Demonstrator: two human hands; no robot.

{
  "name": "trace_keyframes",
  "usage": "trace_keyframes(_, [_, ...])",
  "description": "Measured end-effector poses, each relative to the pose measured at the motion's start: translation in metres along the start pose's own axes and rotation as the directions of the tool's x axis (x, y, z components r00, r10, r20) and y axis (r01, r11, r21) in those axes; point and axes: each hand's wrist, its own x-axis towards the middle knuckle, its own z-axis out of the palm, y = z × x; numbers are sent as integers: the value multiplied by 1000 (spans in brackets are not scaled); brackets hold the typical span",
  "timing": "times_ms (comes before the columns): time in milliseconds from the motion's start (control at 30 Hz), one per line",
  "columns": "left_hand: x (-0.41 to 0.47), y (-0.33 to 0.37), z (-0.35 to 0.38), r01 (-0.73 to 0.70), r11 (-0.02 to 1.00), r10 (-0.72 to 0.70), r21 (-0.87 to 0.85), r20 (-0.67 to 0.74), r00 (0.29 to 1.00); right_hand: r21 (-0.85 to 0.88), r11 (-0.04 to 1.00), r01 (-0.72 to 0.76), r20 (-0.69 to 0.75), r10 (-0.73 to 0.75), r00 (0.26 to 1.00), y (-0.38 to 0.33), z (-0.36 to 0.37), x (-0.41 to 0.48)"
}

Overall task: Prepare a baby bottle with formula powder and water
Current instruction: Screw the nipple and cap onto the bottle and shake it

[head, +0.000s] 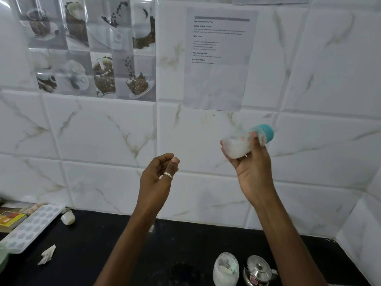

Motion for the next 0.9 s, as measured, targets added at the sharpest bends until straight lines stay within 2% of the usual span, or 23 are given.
trace_keyframes(67, [1, 0, 1, -1, 1000, 1, 3, 1, 1000, -179, 982, -51, 41, 60, 997, 8, 1, -4])
trace_keyframes(133, [1, 1, 3, -5, 1000, 5, 12, 8, 1000, -370, 922, -113, 118, 168, 979, 13, -1, -9])
trace_keyframes(167, [1, 1, 4, -8, 1000, 8, 18, 10, 1000, -371, 922, -110, 125, 166, 978, 12, -2, -9])
trace_keyframes(267, [0, 1, 3, -9, 1000, 9, 15, 8, 1000, -82, 996, -40, 19, 42, 999, 2, -4, -1])
trace_keyframes(333, [1, 0, 2, -1, 1000, 1, 8, 4, 1000, 8, 1000, 19, -60, -18, 998, -1, -4, 3])
trace_keyframes(400, [1, 0, 3, 4, 1000, -4, 9, 2, 1000, -109, 994, -29, -34, 26, 999, 7, -2, -1])
trace_keyframes(467, [2, 1, 6, 3, 1000, -3, 8, 6, 1000, -299, 946, -128, 52, 149, 987, 13, 0, -9])
trace_keyframes(500, [1, 1, 6, 2, 1000, -2, 8, 8, 1000, -324, 937, -132, 56, 158, 986, 13, 1, -11])
trace_keyframes(633, [1, 1, 5, 1, 1000, -2, 14, 8, 1000, -23, 1000, -20, -56, 19, 998, 2, -1, 1])
trace_keyframes(700, [1, 2, 5, -1, 1000, 1, 14, 10, 1000, -86, 996, -30, -48, 26, 998, 7, 0, 0])
trace_keyframes(800, [0, 4, 6, -3, 1000, 3, 13, 11, 1000, -373, 918, -136, 68, 173, 983, 16, 0, -12])
trace_keyframes(833, [0, 4, 6, -3, 1000, 3, 15, 12, 1000, -366, 923, -117, 85, 158, 984, 13, -1, -11])
trace_keyframes(900, [-1, 4, 4, -2, 1000, 2, 17, 14, 1000, -160, 986, -55, 31, 61, 998, 4, -2, -6])
